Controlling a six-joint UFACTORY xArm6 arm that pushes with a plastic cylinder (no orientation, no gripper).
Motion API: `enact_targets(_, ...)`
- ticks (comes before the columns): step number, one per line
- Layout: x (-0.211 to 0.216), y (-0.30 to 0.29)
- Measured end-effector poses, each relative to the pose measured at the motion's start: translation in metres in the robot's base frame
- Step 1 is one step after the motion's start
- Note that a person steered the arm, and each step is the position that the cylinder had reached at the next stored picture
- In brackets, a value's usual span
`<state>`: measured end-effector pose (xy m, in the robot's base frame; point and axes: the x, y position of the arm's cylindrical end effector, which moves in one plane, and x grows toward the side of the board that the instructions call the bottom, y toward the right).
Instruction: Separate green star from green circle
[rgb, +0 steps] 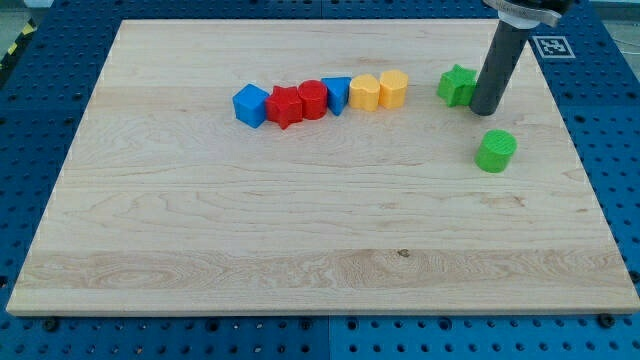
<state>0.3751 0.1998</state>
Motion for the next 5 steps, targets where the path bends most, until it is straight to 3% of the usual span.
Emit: enact_targets(5,-0.010,0.001)
